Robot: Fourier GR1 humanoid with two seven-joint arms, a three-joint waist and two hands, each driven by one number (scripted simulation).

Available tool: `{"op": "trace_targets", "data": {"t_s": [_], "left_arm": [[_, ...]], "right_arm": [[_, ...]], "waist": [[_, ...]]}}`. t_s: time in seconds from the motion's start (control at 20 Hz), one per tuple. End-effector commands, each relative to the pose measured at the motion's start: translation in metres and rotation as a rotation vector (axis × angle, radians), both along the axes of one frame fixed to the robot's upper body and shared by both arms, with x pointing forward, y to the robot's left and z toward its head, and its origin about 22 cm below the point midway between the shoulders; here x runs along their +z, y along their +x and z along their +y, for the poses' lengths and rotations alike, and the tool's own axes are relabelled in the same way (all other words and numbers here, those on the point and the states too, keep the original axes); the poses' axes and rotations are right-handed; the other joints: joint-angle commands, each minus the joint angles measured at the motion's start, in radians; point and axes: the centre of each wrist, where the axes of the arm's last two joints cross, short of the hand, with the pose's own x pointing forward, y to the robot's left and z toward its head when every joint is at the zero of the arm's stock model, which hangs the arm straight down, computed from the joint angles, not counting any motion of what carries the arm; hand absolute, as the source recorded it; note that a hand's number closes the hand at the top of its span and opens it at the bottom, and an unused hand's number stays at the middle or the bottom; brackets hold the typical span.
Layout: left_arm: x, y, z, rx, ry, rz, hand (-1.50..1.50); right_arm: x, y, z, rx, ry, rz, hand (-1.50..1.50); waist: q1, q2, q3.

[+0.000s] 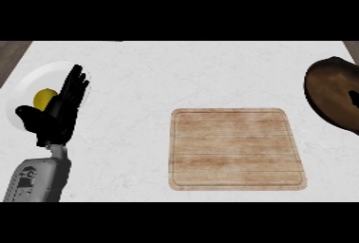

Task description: Pick the tomato from the cutting board and place it in the pan

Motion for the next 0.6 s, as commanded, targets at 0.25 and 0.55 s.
{"op": "trace_targets", "data": {"t_s": [0.25,0.55], "left_arm": [[0.003,0.008,-0.016,-0.03,0.003,-0.018,0.0],[0.006,0.006,-0.008,-0.053,0.022,-0.021,0.0]], "right_arm": [[-0.038,0.023,-0.049,-0.112,-0.04,-0.01,1.5],[-0.062,0.036,-0.04,-0.102,0.124,0.038,1.5]], "waist": [[0.032,0.016,0.004],[0.055,0.019,0.006]]}}
